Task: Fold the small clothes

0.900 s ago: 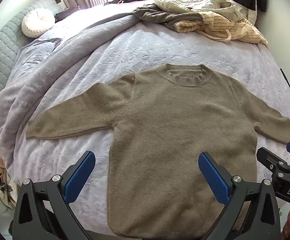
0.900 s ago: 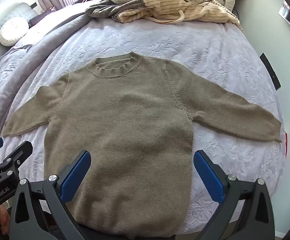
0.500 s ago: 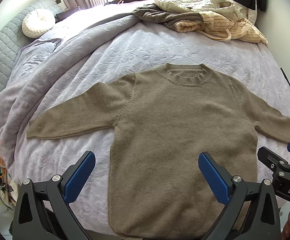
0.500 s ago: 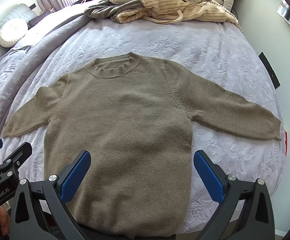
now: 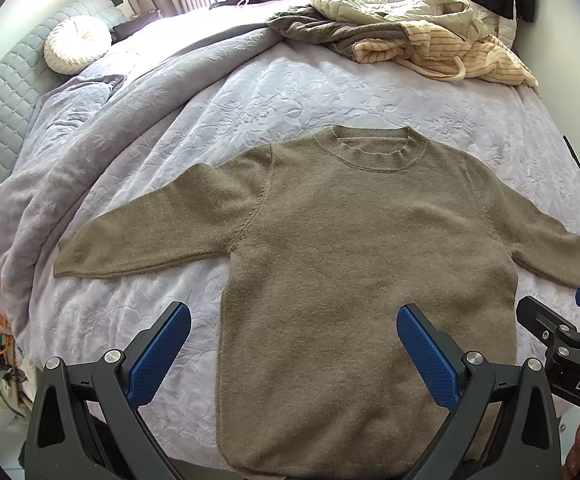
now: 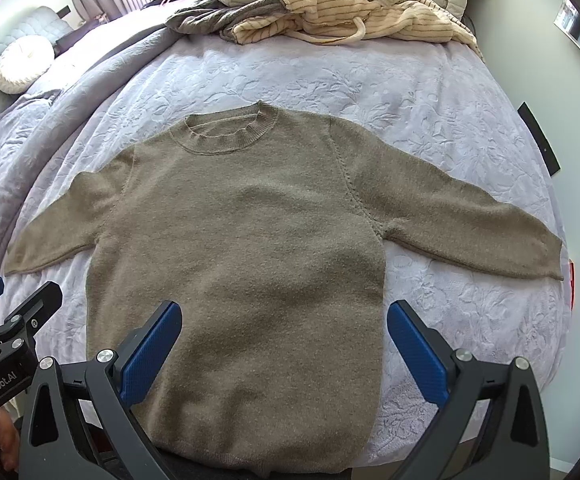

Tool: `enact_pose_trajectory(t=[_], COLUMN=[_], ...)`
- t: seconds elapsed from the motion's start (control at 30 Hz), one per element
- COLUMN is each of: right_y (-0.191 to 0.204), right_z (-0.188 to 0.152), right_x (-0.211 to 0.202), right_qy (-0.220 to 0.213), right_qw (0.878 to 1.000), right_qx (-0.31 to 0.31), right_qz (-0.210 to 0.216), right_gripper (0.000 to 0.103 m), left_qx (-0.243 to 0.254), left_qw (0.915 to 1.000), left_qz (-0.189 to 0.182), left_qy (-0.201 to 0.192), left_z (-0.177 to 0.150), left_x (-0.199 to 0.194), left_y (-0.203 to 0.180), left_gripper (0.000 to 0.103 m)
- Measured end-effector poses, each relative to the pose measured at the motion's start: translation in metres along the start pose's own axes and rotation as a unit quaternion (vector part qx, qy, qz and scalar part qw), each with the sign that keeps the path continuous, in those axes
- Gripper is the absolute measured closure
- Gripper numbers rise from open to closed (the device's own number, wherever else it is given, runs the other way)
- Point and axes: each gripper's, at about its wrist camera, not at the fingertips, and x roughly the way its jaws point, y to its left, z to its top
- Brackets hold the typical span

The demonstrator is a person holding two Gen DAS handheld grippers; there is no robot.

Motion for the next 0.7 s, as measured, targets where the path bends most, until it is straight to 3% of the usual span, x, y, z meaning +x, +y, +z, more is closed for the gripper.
enact_pose_trajectory(t=[0.7], right_y=[-0.0025], right_z=[0.0003], right_x=[0.0046], right_qy=[0.013], right_qw=[1.0], right_qx=[0.005], right_qz=[0.002], right_gripper=[0.001], left_qx=[-0.001], left_qw=[1.0], left_qz=[-0.001], left_qy=[0.005], left_z=[-0.0002], left_x=[0.0055], left_y=[0.0003], left_gripper=[0.0])
